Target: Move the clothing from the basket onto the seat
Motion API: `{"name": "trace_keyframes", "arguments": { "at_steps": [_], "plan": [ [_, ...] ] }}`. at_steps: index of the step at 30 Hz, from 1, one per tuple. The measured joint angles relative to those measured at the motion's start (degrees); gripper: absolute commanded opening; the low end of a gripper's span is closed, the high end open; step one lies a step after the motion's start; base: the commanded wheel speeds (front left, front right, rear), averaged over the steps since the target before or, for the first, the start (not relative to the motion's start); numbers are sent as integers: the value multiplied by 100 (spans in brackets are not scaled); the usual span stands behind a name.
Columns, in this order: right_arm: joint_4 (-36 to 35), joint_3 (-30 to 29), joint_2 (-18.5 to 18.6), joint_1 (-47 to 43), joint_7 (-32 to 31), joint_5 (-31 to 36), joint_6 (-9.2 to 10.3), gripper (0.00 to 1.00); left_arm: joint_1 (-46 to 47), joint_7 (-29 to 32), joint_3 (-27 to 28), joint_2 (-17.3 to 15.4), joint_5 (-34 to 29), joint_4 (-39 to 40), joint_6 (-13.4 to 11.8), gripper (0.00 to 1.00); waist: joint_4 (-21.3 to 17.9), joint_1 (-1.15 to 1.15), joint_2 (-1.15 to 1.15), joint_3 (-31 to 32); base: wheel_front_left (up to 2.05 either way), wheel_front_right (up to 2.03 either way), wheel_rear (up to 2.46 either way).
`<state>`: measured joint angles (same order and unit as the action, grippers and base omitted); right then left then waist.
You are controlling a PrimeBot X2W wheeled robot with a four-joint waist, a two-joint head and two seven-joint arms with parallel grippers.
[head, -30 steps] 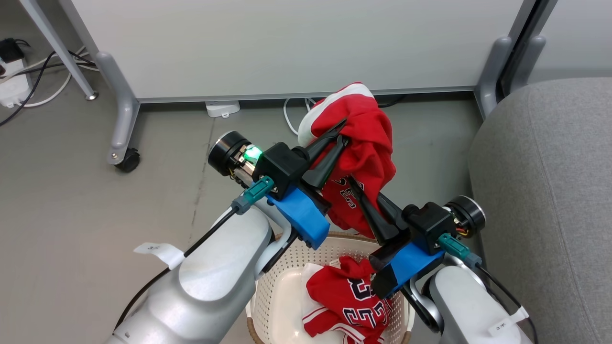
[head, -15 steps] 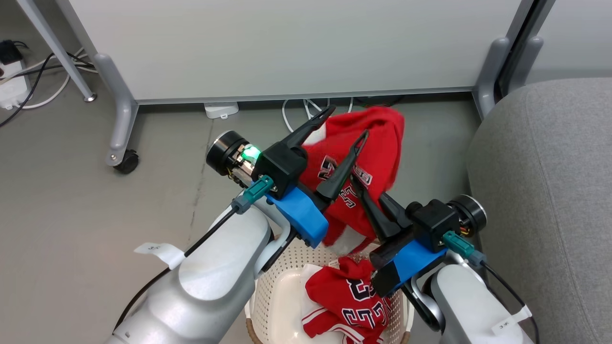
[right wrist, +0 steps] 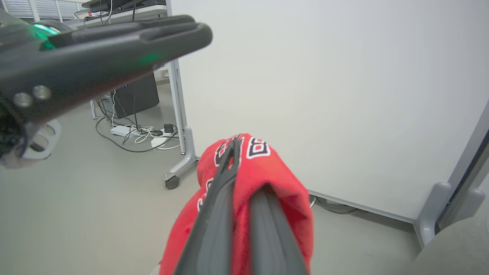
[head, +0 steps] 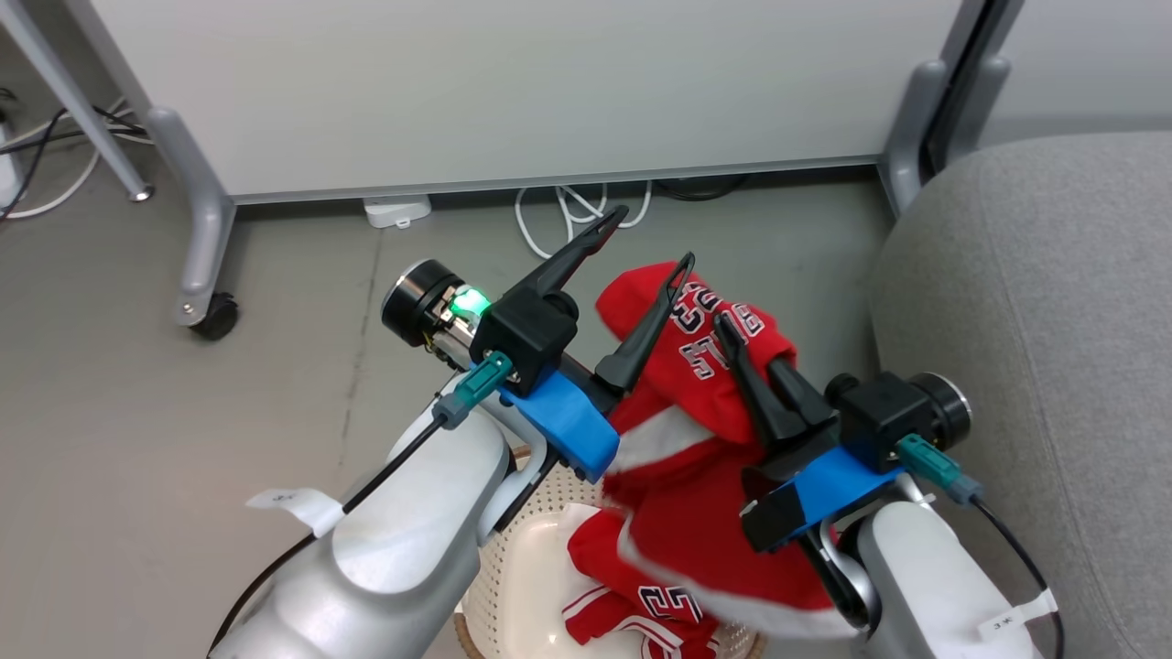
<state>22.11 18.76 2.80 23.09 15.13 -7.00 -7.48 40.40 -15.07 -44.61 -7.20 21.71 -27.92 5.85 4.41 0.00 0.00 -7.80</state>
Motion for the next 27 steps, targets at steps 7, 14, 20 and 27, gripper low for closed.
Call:
{"name": "trace_keyframes", "arguments": {
  "at_steps": [7, 14, 20, 27],
  "plan": [
    [-269, -494, 0, -107, 0, 231, 0, 0, -195, 0, 23, -104, -120, 112, 1, 100, -290, 0, 0, -113, 0, 0, 0],
    [-579, -927, 2, -165, 0, 369, 0, 0, -291, 0, -12, -121, -247, 199, 10, 100, -669, 0, 0, -243, 0, 0, 0],
    [-757, -1249, 3, -253, -1, 428, 0, 0, -322, 0, -51, -116, -331, 277, 26, 100, -1018, 0, 0, -342, 0, 0, 0],
    [-925, -1500, 4, -386, 0, 425, 0, 0, -355, 0, -120, -115, -423, 305, 70, 100, -1381, 0, 0, -434, 0, 0, 0]
  ]
}}
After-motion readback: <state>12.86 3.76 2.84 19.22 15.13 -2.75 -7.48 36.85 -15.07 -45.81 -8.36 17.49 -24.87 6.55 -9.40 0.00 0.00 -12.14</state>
